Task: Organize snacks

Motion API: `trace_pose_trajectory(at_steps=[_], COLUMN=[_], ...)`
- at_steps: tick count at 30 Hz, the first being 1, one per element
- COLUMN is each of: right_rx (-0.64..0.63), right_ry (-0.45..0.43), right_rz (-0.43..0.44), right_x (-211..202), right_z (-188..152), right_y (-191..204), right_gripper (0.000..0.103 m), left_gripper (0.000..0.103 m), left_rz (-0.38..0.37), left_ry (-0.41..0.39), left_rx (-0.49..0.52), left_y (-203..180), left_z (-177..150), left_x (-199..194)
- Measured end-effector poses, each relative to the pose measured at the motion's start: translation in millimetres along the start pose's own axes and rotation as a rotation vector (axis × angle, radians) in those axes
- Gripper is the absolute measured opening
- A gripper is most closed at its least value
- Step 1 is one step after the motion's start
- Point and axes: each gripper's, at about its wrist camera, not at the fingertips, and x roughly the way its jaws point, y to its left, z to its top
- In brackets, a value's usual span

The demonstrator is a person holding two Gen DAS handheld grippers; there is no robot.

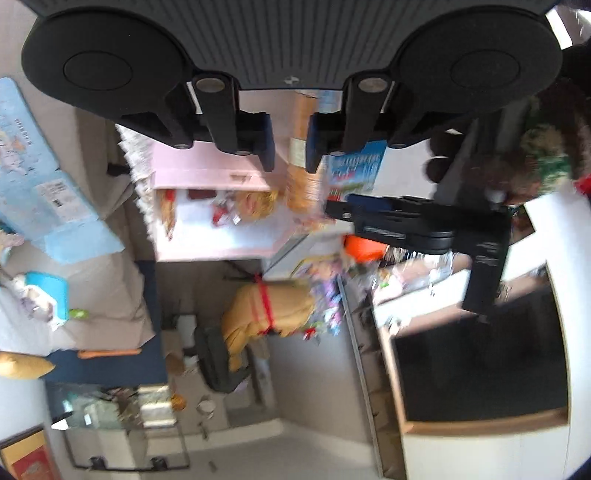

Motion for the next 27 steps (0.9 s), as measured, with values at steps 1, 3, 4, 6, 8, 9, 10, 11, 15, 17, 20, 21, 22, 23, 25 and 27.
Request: trace_pose_trajectory(at_steps=[1, 3, 4, 6, 8, 9, 10, 11, 15, 17, 20, 21, 22, 23, 25, 27], right_rx=[-0.022, -0.052, -0.060, -0.064, -0.056, -0.052, -0.048, -0.048, -0.069, -0.038, -0.028, -0.033, -0.041, -0.048, -0.048, -0.051], right_ry=[0.021, 0.054, 0.072, 0.116, 0.163, 0.189, 0.220, 0.249, 0.337, 0.323, 0.251, 0.220, 0.183, 0.154, 0.126, 0.118], right_rz=[-0.015, -0.026, -0.019, 0.013, 0.048, 0.058, 0.063, 0.062, 0.031, 0.054, 0.040, 0.017, -0.021, -0.057, -0.117, -0.191], right_x=[8, 21, 27, 41, 58, 67, 78, 90, 110, 101, 83, 78, 75, 74, 80, 95], right_z=[-2, -6, -8, -8, -5, -4, -3, -3, -1, 13, 54, 71, 92, 111, 142, 165], right_y=[4, 12, 16, 25, 31, 33, 36, 39, 43, 40, 28, 23, 18, 12, -2, -14], right_gripper=[0.039, 0.054, 0.057, 0.059, 0.065, 0.065, 0.065, 0.065, 0.031, 0.030, 0.030, 0.030, 0.030, 0.030, 0.030, 0.030], left_gripper=[0.045, 0.045, 0.045, 0.045, 0.045, 0.045, 0.045, 0.045, 0.045, 0.045, 0.045, 0.044, 0.044, 0.044, 0.044, 0.043], left_rz=[0.009, 0.014, 0.013, 0.000, -0.014, -0.018, -0.021, -0.027, -0.059, -0.071, -0.076, -0.078, -0.082, -0.088, -0.097, -0.104], left_ry=[0.011, 0.028, 0.030, 0.030, 0.025, 0.023, 0.022, 0.023, 0.034, 0.036, 0.042, 0.049, 0.056, 0.064, 0.069, 0.073], left_rx=[-0.011, -0.029, -0.038, -0.053, -0.061, -0.061, -0.059, -0.056, -0.059, -0.069, -0.102, -0.114, -0.124, -0.130, -0.130, -0.133], left_y=[6, 19, 24, 33, 38, 41, 42, 45, 54, 59, 70, 73, 75, 76, 79, 81], left_z=[-6, -18, -22, -29, -36, -36, -37, -37, -42, -43, -45, -45, -45, -46, -48, -49], left_x=[-5, -15, -20, -28, -35, -36, -38, -39, -42, -41, -32, -29, -27, -24, -22, -22])
